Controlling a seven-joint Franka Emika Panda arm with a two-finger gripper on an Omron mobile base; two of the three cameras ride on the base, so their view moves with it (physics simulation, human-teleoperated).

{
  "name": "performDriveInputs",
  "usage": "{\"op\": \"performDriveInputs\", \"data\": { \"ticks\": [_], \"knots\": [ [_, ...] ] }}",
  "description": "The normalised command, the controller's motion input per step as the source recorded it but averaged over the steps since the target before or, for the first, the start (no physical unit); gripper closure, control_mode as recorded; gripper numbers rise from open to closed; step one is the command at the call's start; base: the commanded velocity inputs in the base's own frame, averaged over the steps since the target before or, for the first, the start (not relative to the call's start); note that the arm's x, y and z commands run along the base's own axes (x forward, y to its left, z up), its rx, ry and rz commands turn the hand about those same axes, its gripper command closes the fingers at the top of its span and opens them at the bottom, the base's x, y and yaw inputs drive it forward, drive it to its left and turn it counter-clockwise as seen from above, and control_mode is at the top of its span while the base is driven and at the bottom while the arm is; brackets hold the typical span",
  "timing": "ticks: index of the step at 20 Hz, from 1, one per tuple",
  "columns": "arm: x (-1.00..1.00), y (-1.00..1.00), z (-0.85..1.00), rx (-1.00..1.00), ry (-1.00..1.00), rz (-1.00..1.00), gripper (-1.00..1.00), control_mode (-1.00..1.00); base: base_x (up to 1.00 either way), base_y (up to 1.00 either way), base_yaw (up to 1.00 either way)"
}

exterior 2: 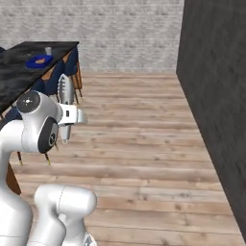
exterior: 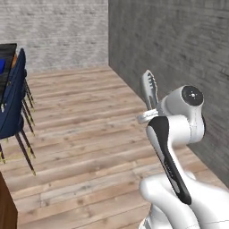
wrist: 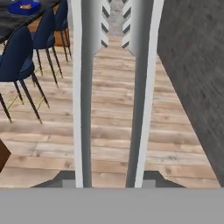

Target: Take the tongs from the drawer on the right and place them on the dining counter next to the tray containing the hot dog.

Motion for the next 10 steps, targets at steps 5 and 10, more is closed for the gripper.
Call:
{"op": "performDriveInputs", "data": {
  "ticks": [5, 10],
  "knots": [
    [0.00, 0.00, 0.00, 0.00, 0.00, 0.00, 1.00, 1.00, 1.00, -0.06, 0.02],
    [0.00, 0.00, 0.00, 0.00, 0.00, 0.00, 1.00, 1.00, 1.00, -0.07, 0.03]
  ]
}}
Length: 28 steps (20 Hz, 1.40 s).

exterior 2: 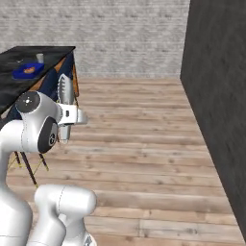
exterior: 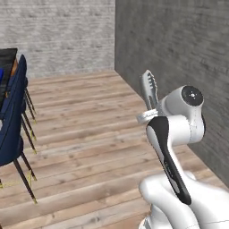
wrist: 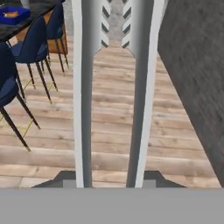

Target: Take the tongs from the drawer on the right and place them on the dining counter next to the tray containing the hot dog.

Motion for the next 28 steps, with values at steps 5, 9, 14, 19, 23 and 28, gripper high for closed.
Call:
{"op": "performDriveInputs", "data": {
  "ticks": [5, 9, 14, 19, 23, 28],
  "knots": [
    [0.00, 0.00, 0.00, 0.00, 0.00, 0.00, 1.00, 1.00, 1.00, -0.21, 0.07],
    [0.00, 0.00, 0.00, 0.00, 0.00, 0.00, 1.00, 1.00, 1.00, -0.19, 0.21],
    [0.00, 0.00, 0.00, 0.00, 0.00, 0.00, 1.00, 1.00, 1.00, -0.27, 0.38],
    [0.00, 0.00, 0.00, 0.00, 0.00, 0.00, 1.00, 1.00, 1.00, -0.27, 0.54],
    [0.00, 0.00, 0.00, 0.00, 0.00, 0.00, 1.00, 1.00, 0.73, -0.20, 0.61],
    [0.00, 0.00, 0.00, 0.00, 0.00, 0.00, 1.00, 1.00, 0.47, -0.19, 0.66]
  ]
}}
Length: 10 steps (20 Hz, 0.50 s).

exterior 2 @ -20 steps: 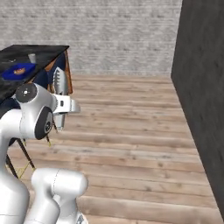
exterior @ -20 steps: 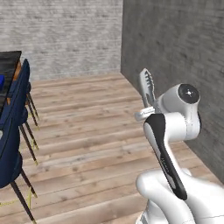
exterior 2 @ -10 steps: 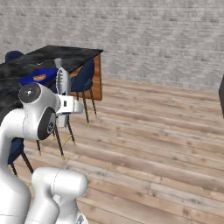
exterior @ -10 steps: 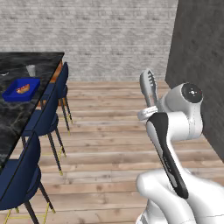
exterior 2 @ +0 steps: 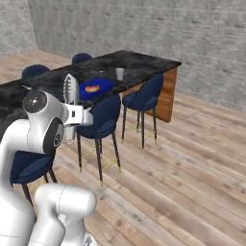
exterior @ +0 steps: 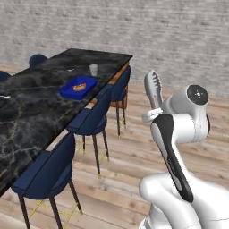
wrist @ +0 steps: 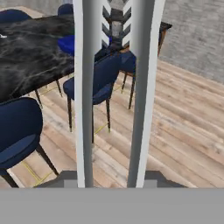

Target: Take the tongs from the drawer on the right and place them on the dining counter next to the tray containing the hot dog.

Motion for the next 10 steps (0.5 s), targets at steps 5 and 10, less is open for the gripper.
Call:
{"op": "performDriveInputs", "data": {
  "ticks": [5, 10],
  "knots": [
    [0.00, 0.00, 0.00, 0.00, 0.00, 0.00, 1.00, 1.00, 0.36, -0.12, 0.68],
    [0.00, 0.00, 0.00, 0.00, 0.00, 0.00, 1.00, 1.00, 0.35, -0.40, 0.65]
  ]
}}
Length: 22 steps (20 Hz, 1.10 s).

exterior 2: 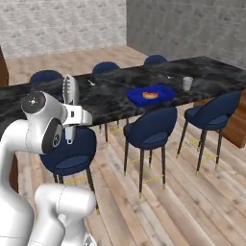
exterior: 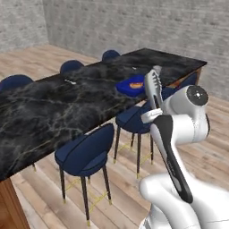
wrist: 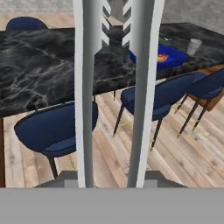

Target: Take the tongs from the drawer on the right and place them on the dining counter next to the tray containing the hot dog.

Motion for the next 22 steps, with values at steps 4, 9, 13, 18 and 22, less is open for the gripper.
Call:
{"op": "performDriveInputs", "data": {
  "ticks": [4, 9, 13, 18, 22],
  "knots": [
    [0.00, 0.00, 0.00, 0.00, 0.00, 0.00, 1.00, 1.00, 0.19, -0.79, 0.40],
    [0.00, 0.00, 0.00, 0.00, 0.00, 0.00, 1.00, 1.00, 0.05, -0.82, 0.31],
    [0.00, 0.00, 0.00, 0.00, 0.00, 0.00, 1.00, 1.00, 0.19, -0.67, 0.33],
    [0.00, 0.00, 0.00, 0.00, 0.00, 0.00, 1.00, 1.00, 0.37, -0.53, 0.38],
    [0.00, 0.00, 0.00, 0.00, 0.00, 0.00, 1.00, 1.00, 0.27, -0.60, 0.34]
  ]
}}
